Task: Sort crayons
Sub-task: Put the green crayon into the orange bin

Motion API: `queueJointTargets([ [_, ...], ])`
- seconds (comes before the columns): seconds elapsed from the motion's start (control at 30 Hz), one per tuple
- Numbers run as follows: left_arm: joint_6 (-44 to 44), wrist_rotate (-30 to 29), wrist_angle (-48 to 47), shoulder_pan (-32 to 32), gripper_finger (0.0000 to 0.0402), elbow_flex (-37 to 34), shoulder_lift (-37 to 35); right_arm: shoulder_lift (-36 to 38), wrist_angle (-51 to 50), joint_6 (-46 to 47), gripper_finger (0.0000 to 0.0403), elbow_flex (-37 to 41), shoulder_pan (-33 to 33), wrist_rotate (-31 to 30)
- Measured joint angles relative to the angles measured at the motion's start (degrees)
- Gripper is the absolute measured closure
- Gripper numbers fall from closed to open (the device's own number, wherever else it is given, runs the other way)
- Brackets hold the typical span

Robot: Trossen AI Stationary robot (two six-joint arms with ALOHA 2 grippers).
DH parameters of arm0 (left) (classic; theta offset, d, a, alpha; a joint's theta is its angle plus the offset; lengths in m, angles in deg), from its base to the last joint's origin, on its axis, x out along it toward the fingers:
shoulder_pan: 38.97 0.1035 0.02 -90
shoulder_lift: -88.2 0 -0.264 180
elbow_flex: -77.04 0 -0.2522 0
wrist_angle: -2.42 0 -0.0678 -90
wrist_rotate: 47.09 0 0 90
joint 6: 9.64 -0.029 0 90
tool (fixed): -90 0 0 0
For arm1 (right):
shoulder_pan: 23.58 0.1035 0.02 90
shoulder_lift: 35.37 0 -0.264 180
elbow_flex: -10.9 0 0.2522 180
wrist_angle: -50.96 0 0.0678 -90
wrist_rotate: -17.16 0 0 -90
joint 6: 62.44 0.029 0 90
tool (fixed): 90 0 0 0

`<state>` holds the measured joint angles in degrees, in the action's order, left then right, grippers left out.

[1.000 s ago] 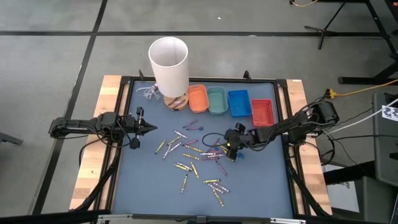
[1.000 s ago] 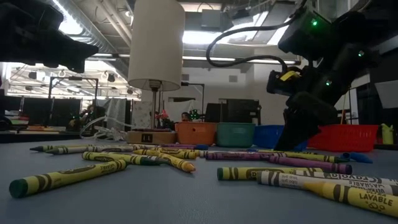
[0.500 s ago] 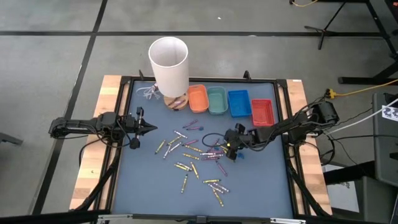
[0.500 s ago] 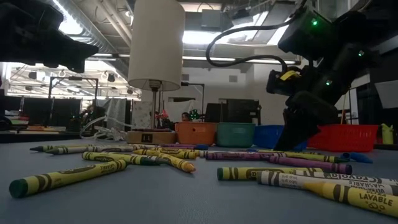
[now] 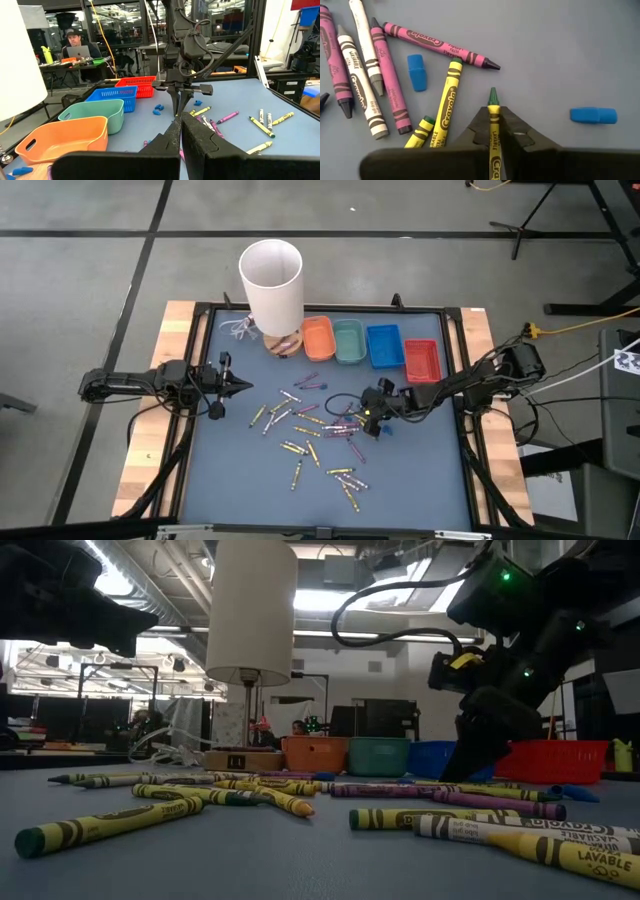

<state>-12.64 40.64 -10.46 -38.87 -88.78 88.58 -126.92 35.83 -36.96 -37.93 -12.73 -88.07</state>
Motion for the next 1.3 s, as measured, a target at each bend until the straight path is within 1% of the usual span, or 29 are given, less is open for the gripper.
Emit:
queueJointTargets([
  [0.2, 0.00, 0.00, 0.00, -0.02, 0.0401, 0.00, 0.00, 0.34, -0.13, 0.00, 0.0382, 0.02, -0.04, 0.56],
  [0.37, 0.00, 0.00, 0.00, -0.02, 0.0401, 0.00, 0.00, 2.69, -1.19, -0.14, 0.0381, 0.26, -0.04, 2.11],
  [0.53, 0.00, 0.00, 0.00, 0.00, 0.0401, 0.00, -0.01, 7.01, -0.97, -0.26, 0.0380, 0.24, -0.02, 3.38],
  [0.73, 0.00, 0.00, 0.00, 0.00, 0.0401, 0.00, 0.00, 14.83, -3.89, -3.22, 0.0380, 0.20, -0.02, 2.52],
  [0.83, 0.00, 0.00, 0.00, -0.02, 0.0401, 0.00, -0.01, 19.92, -7.14, -4.26, 0.0380, 0.17, -0.02, -1.02],
  [0.9, -0.01, -0.01, 0.00, 0.00, 0.0401, 0.00, -0.01, 23.40, -10.17, -4.96, 0.0380, 0.13, -0.02, -4.96],
  [1.07, 0.00, 0.00, 0.00, 0.00, 0.0401, 0.00, -0.01, 31.54, -19.50, -4.97, 0.0380, 0.09, -0.02, -18.61],
  [1.2, 0.00, -0.01, 0.00, 0.00, 0.0401, 0.00, -0.02, 35.87, -26.85, -3.55, 0.0380, 0.09, -0.98, -29.16],
  [1.3, 0.00, -0.02, 0.00, -0.02, 0.0401, 0.00, -0.02, 37.32, -31.39, 0.18, 0.0380, 0.09, -3.69, -31.98],
])
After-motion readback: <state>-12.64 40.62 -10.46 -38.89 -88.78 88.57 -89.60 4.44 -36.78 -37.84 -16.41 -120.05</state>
